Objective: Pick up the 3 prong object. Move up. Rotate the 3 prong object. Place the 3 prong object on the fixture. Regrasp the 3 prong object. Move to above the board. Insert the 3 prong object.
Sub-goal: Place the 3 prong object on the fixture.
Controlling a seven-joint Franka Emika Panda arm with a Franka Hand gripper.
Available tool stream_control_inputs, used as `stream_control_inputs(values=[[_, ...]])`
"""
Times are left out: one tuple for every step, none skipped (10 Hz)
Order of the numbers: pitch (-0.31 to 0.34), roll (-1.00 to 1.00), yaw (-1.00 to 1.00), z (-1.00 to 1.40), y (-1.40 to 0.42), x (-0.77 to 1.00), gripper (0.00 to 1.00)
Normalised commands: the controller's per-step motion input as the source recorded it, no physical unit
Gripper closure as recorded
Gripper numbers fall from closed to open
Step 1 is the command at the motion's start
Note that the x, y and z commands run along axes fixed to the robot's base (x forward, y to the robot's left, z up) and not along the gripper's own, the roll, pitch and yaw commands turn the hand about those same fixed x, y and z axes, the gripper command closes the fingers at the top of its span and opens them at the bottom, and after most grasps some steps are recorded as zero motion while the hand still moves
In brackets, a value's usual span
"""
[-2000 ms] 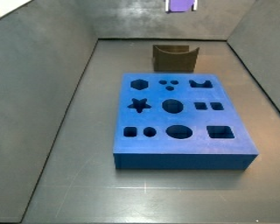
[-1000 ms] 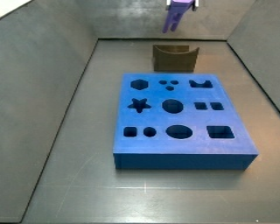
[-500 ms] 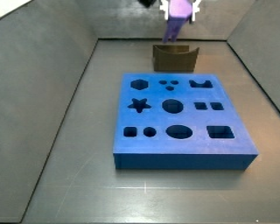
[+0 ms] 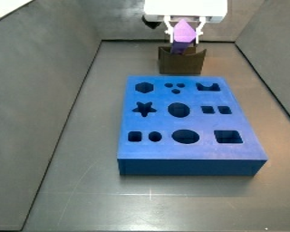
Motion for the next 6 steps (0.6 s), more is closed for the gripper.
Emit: stream_control_inputs(values=[[-0.067, -0.05, 0.05, -0.25, 0.07, 0.05, 1.00], [-0.066, -0.05, 0.04, -0.24, 0.08, 0.04, 1.00], [-0.063, -0.05, 0.04, -0.24, 0.08, 0.04, 1.00], [-0.062, -0.05, 0.04, -0.24, 0.08, 0.04, 1.00], [-0.062, -0.05, 0.04, -0.24, 0.08, 0.04, 1.00], [-0.061, -0.05, 0.04, -0.24, 0.08, 0.04, 1.00]])
